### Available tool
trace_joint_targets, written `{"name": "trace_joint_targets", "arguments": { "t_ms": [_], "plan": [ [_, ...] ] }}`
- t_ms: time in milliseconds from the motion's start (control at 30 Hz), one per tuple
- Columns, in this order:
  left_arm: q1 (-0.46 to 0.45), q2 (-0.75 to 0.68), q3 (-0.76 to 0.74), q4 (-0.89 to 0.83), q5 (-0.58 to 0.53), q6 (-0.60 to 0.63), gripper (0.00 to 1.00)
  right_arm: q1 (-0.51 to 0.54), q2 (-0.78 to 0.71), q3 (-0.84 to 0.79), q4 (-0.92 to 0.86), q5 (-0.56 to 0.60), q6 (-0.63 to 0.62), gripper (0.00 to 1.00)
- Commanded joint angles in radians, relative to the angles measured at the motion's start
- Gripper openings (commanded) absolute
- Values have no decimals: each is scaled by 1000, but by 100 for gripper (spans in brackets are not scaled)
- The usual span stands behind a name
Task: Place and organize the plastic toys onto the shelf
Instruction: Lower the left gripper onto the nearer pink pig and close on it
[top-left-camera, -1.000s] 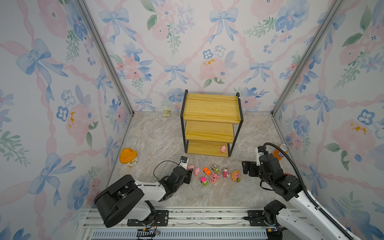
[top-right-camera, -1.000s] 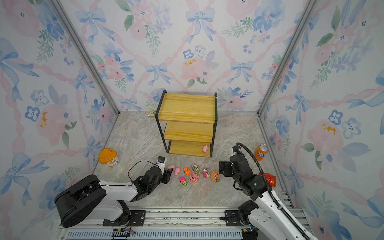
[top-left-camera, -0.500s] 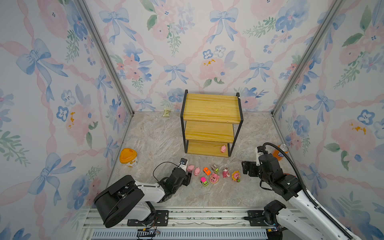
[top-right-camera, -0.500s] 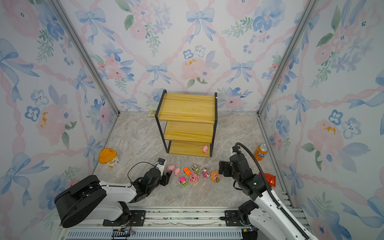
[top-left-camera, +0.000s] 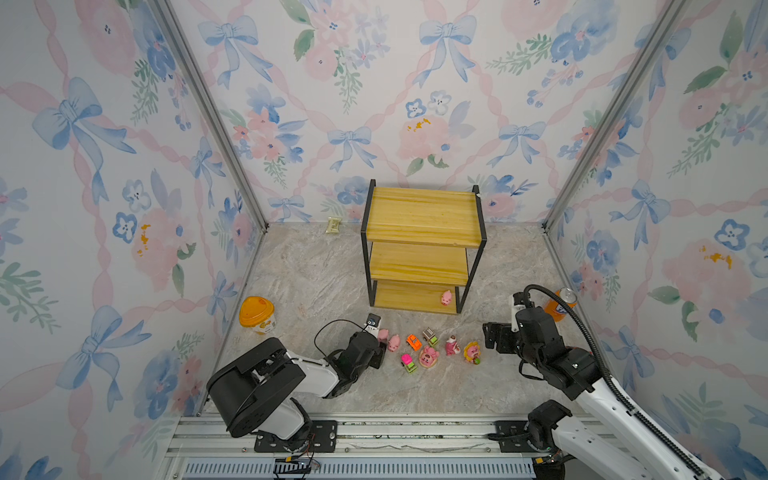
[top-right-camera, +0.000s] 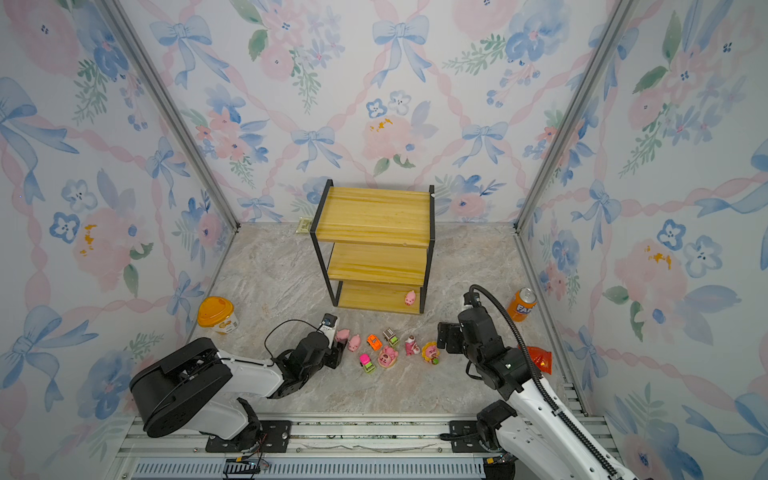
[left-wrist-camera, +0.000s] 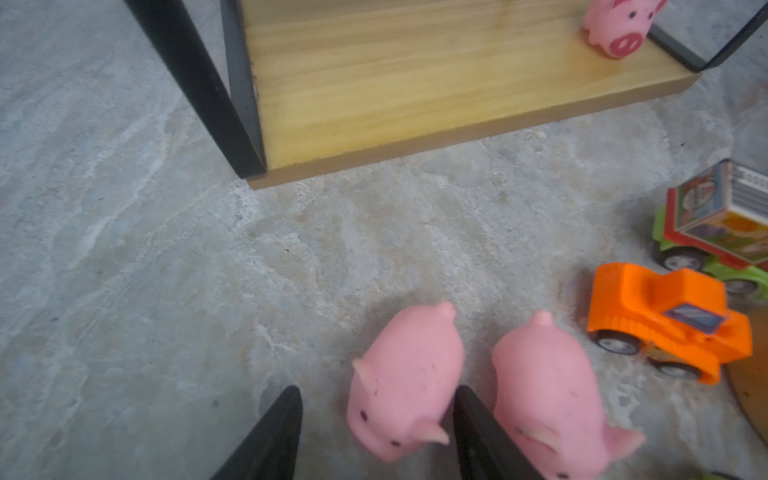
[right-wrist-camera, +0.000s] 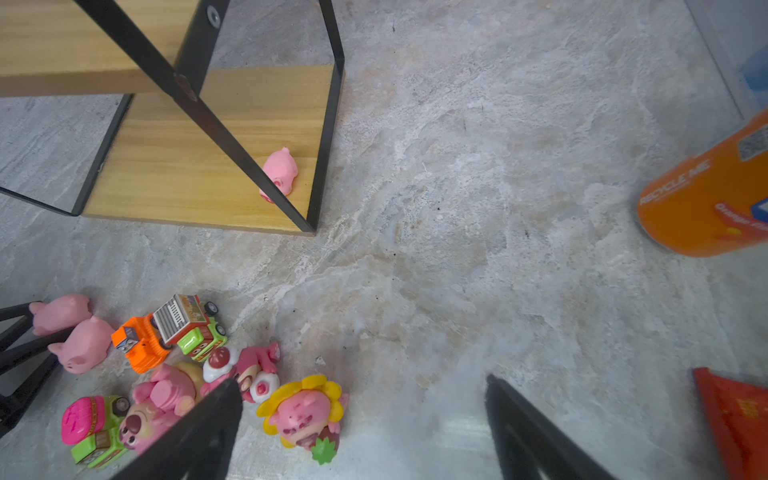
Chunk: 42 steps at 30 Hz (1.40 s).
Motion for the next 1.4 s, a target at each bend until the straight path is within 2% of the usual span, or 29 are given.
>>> {"name": "trace_joint_targets", "arguments": {
  "t_ms": [0, 200, 833, 1367],
  "plan": [
    [-5, 25, 13, -23, 9, 20, 55, 8, -7, -11, 0, 10, 2, 94],
    [-5, 44, 31, -24, 32, 24, 45, 8, 10, -12, 10, 12, -1, 94],
    [-6, 9, 23, -24, 46, 4, 28, 7, 7, -1, 6, 3, -7, 95],
    [-6, -83, -6, -24, 30, -13, 23, -11, 50, 32, 14, -14, -46, 95]
  ]
}}
